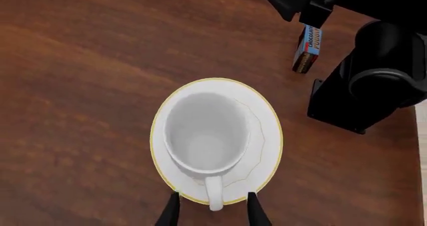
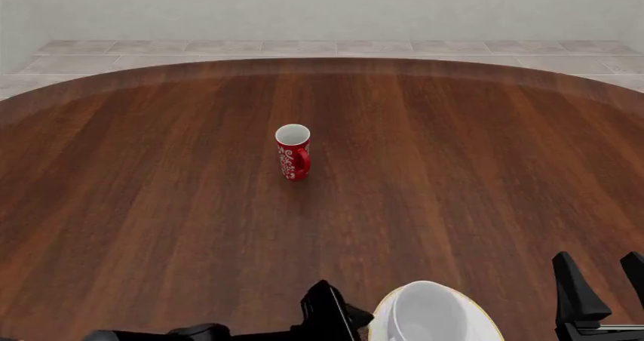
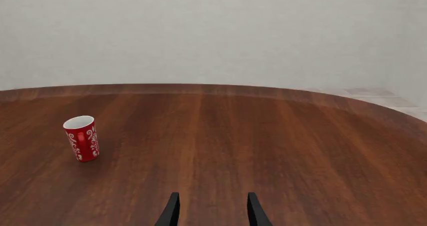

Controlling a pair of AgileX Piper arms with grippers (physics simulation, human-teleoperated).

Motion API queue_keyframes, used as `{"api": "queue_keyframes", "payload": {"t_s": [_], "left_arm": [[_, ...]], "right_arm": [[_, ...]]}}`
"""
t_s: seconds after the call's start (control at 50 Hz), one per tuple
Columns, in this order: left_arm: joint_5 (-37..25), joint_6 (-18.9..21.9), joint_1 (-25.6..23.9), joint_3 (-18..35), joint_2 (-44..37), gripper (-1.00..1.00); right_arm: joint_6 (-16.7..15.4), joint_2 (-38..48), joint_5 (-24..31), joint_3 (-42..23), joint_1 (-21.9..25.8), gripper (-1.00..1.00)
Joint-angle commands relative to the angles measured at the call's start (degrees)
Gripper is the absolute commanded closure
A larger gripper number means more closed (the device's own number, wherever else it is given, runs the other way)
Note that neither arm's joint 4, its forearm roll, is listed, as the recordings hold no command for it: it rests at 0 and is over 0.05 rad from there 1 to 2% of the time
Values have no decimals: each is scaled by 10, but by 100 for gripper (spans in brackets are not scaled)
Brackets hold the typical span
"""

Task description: Put the white mug on the plate.

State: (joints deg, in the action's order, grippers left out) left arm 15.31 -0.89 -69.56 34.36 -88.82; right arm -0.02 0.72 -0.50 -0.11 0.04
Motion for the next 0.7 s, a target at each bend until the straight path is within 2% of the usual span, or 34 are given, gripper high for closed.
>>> {"api": "queue_keyframes", "payload": {"t_s": [0.02, 0.36, 0.58, 0.6, 0.7], "left_arm": [[-17, 1, 7, -19, 42, -100], [-45, 9, 21, -62, 136, -100], [-45, 9, 21, -62, 136, -100], [-63, 3, 44, -98, 224, -100], [-69, 2, 58, -121, 268, -100]], "right_arm": [[0, -2, 2, -1, 0, -100], [0, -2, 2, -1, 0, -100], [0, -2, 2, -1, 0, -100], [0, -2, 2, -1, 0, -100], [0, -2, 2, -1, 0, -100]]}}
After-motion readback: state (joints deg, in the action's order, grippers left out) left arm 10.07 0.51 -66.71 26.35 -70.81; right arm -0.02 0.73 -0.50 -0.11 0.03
